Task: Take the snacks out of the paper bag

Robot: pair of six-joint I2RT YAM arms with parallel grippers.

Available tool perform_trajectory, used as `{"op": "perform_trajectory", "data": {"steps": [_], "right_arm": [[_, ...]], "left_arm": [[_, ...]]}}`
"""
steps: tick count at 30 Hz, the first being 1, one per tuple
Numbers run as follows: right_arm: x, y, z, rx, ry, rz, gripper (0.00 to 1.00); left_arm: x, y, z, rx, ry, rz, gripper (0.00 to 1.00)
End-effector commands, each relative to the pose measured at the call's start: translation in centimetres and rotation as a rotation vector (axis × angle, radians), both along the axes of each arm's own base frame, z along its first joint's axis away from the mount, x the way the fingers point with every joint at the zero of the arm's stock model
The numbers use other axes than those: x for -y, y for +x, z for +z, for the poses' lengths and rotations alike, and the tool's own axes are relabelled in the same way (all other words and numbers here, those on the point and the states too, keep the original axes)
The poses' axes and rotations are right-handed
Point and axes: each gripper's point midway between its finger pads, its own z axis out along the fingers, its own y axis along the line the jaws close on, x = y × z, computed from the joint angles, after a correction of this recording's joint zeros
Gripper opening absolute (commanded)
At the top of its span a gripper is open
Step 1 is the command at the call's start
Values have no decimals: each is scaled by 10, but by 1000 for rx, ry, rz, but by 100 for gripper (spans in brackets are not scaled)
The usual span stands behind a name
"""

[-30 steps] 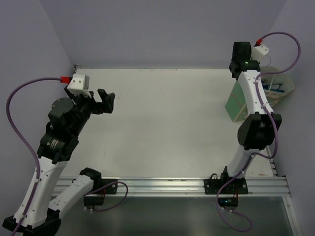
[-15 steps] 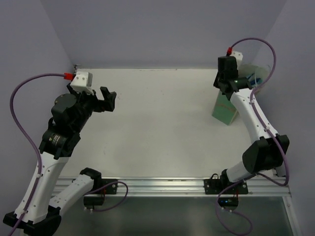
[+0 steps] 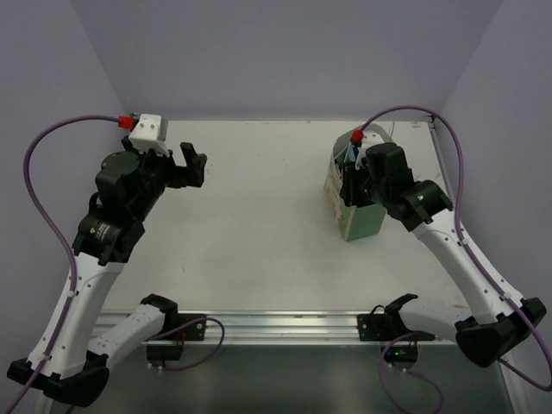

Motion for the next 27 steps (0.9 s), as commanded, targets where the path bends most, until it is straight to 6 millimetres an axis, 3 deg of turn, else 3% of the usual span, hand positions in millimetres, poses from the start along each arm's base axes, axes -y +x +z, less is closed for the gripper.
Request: {"op": "perform_trajectory", "data": {"steps": [1,2,3,4,5,7,11,15,18,23,27], "right_arm": [[-2,-16,25,12,16,77,43],[-1,-17,33,23,14,73,54],[3,-15,42,44,5,57,60],[5,-13,64,91,17,47,64],[9,-15,70,97,8,38,71],[20,-13,96,158,-7,-3,77],[57,-10,119,240,-82,-168,84],[106,8,110,209,-127,-354,82],[107,21,103,197,-68,-371,81],[110,55,68,149,15,-403,77],[125,73,43,134,35,-439,72]], "left_arm": [[5,2,16,35,-9,-20,100],[7,4,16,34,-13,-28,100],[9,5,16,30,-20,-32,100],[10,6,16,28,-25,-36,100],[12,6,17,30,-31,-41,100],[15,9,14,18,-43,-47,100],[17,9,17,23,-53,-57,100],[16,10,19,27,-46,-48,100],[16,10,19,26,-43,-50,100],[17,8,24,33,-47,-60,100],[17,4,23,27,-49,-67,100]]}}
